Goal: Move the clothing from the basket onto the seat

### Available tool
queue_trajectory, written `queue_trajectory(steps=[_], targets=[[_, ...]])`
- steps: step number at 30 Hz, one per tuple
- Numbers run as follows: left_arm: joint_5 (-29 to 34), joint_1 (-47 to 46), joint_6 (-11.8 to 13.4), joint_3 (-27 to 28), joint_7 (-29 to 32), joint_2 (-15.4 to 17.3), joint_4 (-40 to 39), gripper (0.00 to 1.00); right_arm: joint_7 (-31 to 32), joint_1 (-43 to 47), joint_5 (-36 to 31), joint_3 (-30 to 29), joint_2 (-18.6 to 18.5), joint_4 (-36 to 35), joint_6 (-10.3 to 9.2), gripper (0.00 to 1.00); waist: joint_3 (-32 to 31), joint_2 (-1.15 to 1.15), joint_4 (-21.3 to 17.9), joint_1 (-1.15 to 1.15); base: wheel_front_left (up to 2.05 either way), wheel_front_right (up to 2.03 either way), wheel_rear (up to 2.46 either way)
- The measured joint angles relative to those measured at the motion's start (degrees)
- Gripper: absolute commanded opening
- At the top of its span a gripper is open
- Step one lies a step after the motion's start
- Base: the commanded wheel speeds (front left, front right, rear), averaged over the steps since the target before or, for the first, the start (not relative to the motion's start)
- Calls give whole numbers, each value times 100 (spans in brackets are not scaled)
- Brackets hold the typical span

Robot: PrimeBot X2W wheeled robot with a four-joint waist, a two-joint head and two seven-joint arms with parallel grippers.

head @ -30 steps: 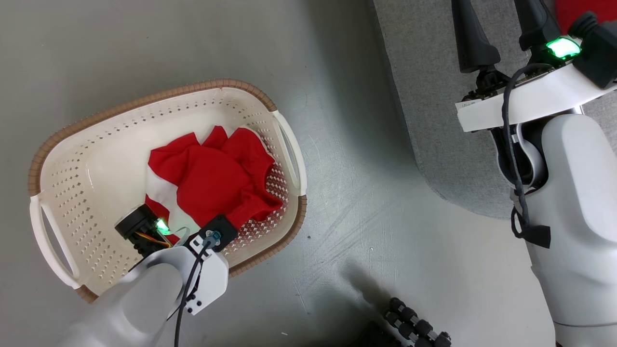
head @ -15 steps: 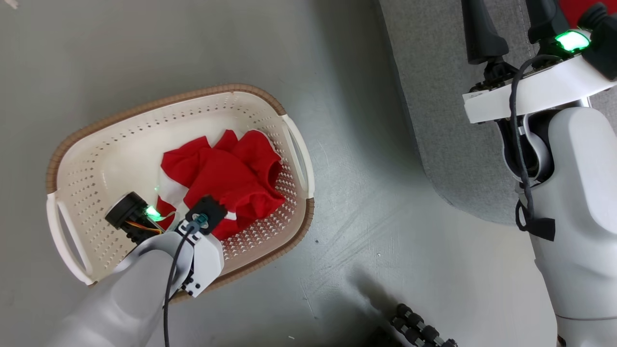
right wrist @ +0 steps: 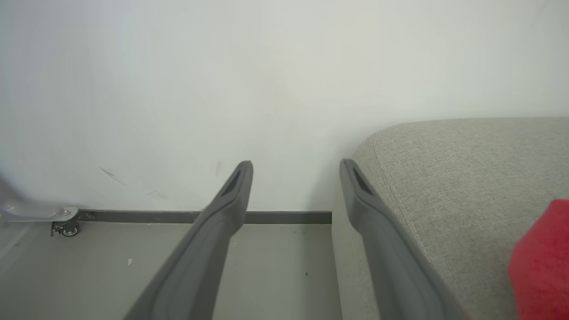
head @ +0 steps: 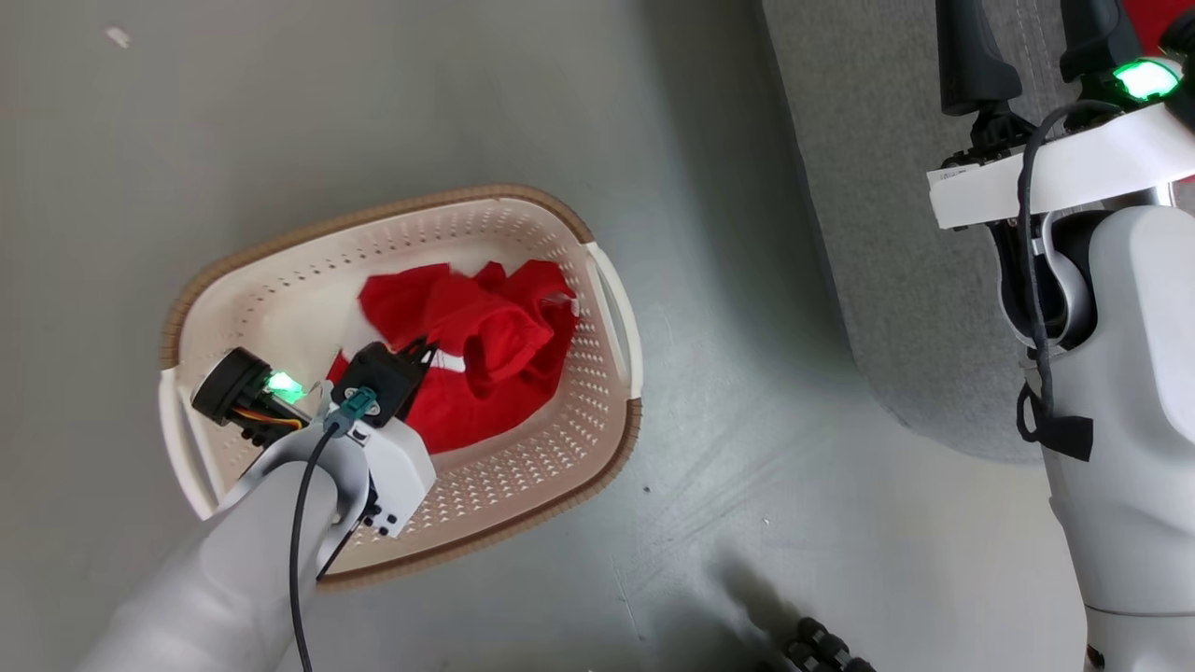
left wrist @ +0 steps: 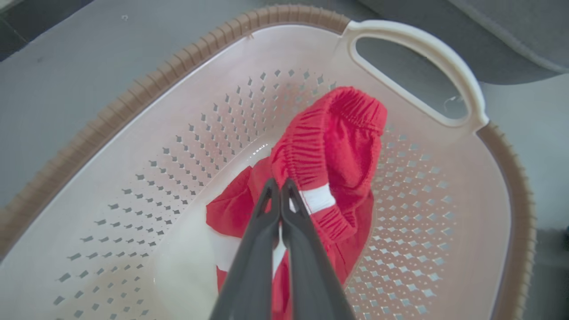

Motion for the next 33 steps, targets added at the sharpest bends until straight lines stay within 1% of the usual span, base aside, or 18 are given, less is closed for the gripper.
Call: queue_trajectory(steps=[11, 18, 22, 25, 31, 32, 33], targets=[[-181, 336, 215, 330, -94, -7, -630, 0, 0, 48, -299, -168, -2, 94, 0, 100, -437, 0, 313, 0, 0, 0, 0], [-211, 634, 286, 403, -97, -2, -1018, 0, 0, 209, -422, -335, -5, 141, 0, 100, -794, 0, 516, 0, 0, 0, 0], [-211, 793, 304, 515, -100, 10, -1410, 0, 0, 350, -543, -420, -15, 190, 0, 100, -1015, 0, 627, 0, 0, 0, 0], [-212, 968, 363, 610, -101, 34, -1729, 0, 0, 519, -567, -556, -47, 238, 0, 100, -1245, 0, 736, 0, 0, 0, 0], [-221, 1332, 400, 627, -101, 70, -2058, 0, 0, 755, -615, -711, -90, 307, 0, 100, -1597, 0, 880, 0, 0, 0, 0], [-230, 1391, 400, 627, -101, 70, -2101, 5, 0, 800, -632, -734, -91, 313, 0, 100, -1655, 0, 901, 0, 0, 0, 0], [-263, 1447, 400, 626, -101, 69, -2147, 44, 0, 845, -648, -755, -93, 321, 0, 100, -1715, 0, 922, 0, 0, 0, 0]])
